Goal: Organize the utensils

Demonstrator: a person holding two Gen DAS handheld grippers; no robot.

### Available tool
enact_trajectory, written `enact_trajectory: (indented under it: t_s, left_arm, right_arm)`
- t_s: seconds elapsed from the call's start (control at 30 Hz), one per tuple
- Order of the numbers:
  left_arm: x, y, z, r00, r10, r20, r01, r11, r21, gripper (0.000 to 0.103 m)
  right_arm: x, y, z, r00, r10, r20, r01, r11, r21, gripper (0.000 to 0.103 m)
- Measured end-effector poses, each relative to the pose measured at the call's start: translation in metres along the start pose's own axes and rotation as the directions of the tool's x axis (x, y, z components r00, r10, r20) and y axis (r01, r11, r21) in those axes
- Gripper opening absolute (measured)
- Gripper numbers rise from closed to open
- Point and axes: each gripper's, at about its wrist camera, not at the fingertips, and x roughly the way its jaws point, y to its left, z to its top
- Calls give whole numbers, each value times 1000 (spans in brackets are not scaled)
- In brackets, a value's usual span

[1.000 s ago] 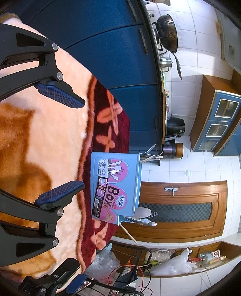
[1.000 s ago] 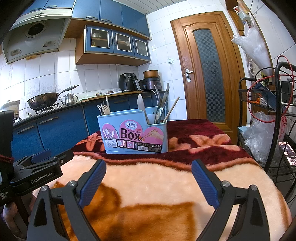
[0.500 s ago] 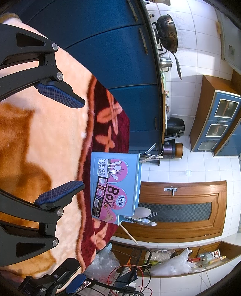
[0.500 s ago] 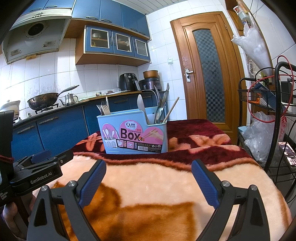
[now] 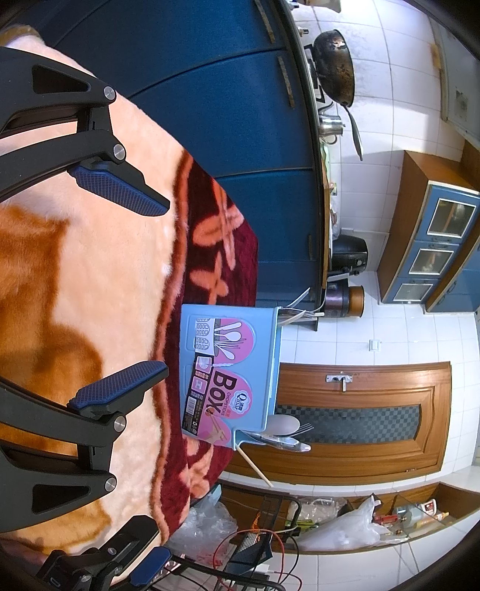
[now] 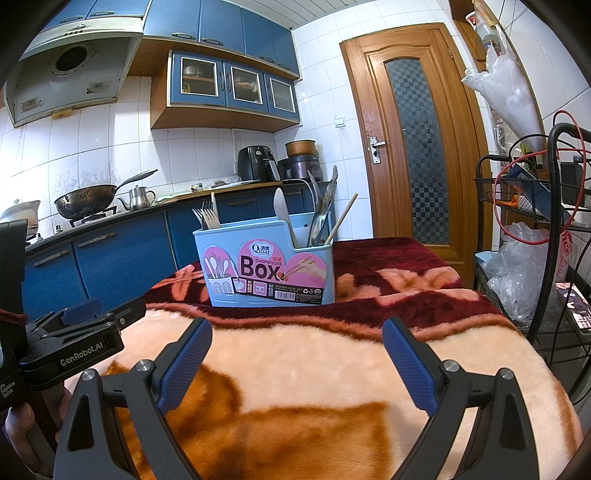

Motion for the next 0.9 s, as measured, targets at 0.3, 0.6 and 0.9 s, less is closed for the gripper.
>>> enact_trajectory:
  t_s: [0.3,0.6,0.9]
  left_arm:
    - [0,0,0,1000,0,1,0,1000,0,82]
    - [0,0,0,1000,0,1,0,1000,0,82]
    - [0,0,2,1000,4,-2,-4,1000,3,82]
  right_arm:
    - [0,0,0,1000,0,0,0,1000,0,95]
    - [0,0,0,1000,0,1,0,1000,0,95]
    - [0,0,0,1000,0,0,0,1000,0,95]
